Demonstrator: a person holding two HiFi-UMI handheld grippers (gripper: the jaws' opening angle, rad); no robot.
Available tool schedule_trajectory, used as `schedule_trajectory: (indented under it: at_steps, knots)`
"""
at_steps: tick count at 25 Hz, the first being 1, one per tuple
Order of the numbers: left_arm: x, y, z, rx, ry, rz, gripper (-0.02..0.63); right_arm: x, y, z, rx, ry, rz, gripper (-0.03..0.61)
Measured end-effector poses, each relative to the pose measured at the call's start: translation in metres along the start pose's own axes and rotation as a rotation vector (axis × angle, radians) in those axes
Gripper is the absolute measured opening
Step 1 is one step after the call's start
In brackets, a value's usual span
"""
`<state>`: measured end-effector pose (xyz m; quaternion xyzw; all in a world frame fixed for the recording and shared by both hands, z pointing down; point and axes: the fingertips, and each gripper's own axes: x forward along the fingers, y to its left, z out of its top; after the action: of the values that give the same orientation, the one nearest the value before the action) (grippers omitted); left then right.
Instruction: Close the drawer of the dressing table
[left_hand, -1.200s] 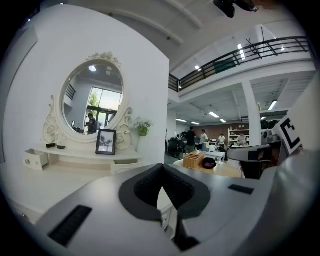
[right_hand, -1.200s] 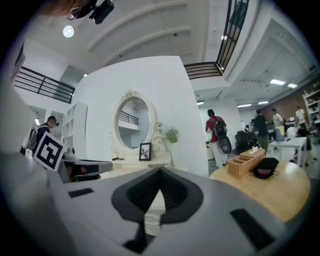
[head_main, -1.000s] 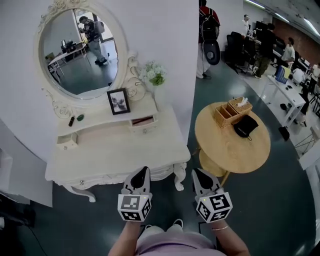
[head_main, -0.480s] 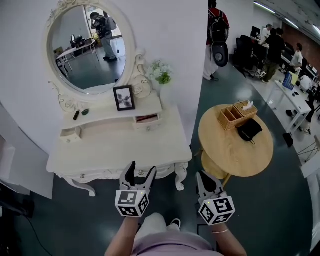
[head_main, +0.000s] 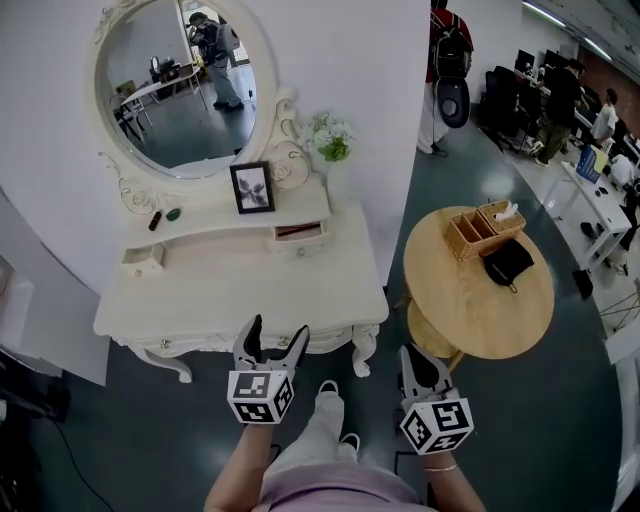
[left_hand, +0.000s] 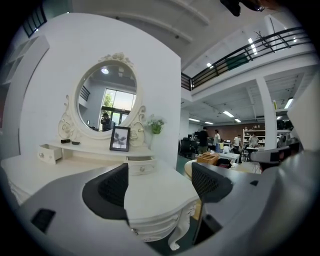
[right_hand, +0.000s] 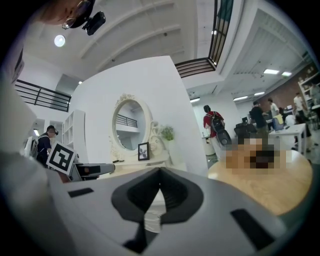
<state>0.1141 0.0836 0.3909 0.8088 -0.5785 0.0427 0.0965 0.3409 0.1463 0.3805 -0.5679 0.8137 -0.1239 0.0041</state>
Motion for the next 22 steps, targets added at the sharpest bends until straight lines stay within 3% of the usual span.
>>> schedule_trajectory:
  at_steps: [6,22]
  knots:
    - [0.030,0.017,-0.005,-0.015,0.010,0.024,0.382,0.023,-0.005,0.010,-0.062,-0.009,-0.012,0.003]
    - [0.162,0.072,-0.028,-0.023,0.118,0.049,0.380,0.140,-0.056,0.014,-0.049,0.063,-0.052,0.003]
